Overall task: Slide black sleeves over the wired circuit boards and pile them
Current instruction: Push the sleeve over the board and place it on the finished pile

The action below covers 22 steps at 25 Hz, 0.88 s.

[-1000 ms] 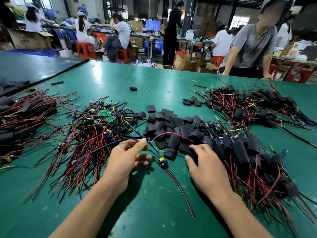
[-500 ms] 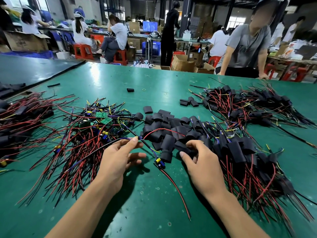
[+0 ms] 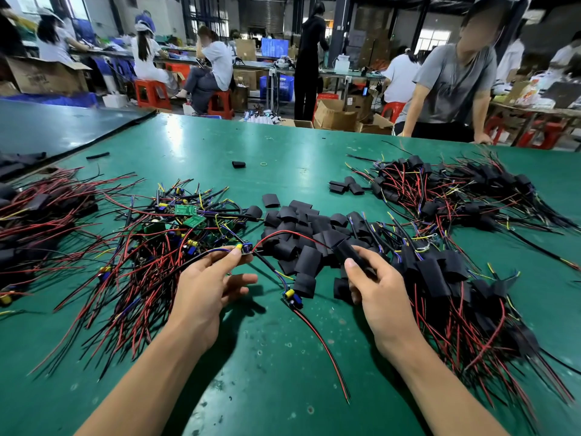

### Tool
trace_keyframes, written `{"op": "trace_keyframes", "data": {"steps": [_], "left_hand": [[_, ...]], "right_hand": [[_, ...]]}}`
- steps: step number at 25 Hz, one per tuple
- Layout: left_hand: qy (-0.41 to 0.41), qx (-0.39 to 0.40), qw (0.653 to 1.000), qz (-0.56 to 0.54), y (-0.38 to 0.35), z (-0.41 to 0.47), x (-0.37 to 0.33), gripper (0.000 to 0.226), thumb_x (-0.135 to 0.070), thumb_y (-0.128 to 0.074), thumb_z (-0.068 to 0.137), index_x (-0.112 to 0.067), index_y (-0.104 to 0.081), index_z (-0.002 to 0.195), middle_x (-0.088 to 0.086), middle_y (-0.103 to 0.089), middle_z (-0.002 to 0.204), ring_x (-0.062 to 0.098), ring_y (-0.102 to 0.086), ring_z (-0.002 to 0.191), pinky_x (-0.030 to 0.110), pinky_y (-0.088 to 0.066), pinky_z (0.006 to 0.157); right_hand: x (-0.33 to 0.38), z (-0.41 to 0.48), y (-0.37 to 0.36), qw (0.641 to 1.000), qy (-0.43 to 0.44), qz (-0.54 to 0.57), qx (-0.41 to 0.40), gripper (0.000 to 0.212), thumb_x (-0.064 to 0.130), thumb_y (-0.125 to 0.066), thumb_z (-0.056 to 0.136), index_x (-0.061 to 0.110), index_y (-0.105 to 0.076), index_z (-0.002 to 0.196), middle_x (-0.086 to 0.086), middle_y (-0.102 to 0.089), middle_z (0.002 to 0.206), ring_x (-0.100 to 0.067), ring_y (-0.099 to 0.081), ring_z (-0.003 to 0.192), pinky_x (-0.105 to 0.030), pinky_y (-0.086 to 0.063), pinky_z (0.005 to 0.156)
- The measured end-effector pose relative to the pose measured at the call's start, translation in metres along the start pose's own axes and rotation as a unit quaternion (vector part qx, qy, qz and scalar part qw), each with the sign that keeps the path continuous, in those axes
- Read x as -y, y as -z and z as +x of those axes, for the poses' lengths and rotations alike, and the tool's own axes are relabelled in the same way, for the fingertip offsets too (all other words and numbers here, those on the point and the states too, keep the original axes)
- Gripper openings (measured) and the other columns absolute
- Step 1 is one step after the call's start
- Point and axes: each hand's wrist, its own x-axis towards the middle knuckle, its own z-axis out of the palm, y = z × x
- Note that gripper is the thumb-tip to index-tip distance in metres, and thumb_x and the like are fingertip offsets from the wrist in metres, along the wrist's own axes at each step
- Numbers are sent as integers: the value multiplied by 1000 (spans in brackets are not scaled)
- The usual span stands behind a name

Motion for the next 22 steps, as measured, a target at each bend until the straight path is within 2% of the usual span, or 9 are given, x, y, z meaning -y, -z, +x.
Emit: {"op": "trace_keyframes", "data": {"steps": [8, 11, 17, 20, 22], "left_hand": [[-8, -1, 1000, -3, -2, -2, -2, 2, -18, -65, 93, -17, -66, 94, -2, -78, 87, 19, -71, 61, 26, -51, 55], [-11, -9, 1000, -7, -1, -2, -4, 2, -17, -64, 94, -17, -65, 95, -2, -78, 87, 18, -71, 60, 25, -51, 54], [-4, 1, 1000, 7, -4, -5, -2, 2, -18, -65, 93, -18, -66, 93, -1, -78, 89, 18, -71, 60, 23, -52, 52], [3, 18, 1000, 16, -5, -7, -1, 4, -16, -65, 93, -16, -67, 96, 3, -77, 91, 18, -71, 61, 22, -52, 49], [12, 42, 999, 17, -8, -10, -1, 7, -14, -66, 92, -12, -67, 98, 7, -77, 92, 20, -71, 61, 23, -54, 47]], "right_hand": [[-3, -4, -3, 1000, 6, 0, 10, 17, 11, -65, 95, 21, -71, 107, 17, -63, 70, 2, -53, 60, -11, -41, 59], [-2, -4, -2, 1000, 0, 4, 11, 18, 11, -65, 95, 18, -71, 111, 15, -62, 73, 2, -53, 62, -12, -42, 59], [0, -7, -3, 999, 10, 5, 38, 19, 14, -66, 95, 28, -72, 107, 11, -62, 78, -5, -52, 65, -16, -43, 62], [2, -8, -2, 999, 22, -4, 44, 17, 21, -69, 92, 31, -73, 105, 11, -63, 78, -7, -51, 66, -20, -43, 65], [4, -10, -2, 998, 20, 9, 60, 20, 29, -73, 84, 31, -74, 104, 12, -63, 72, -6, -50, 62, -18, -42, 62]]}}
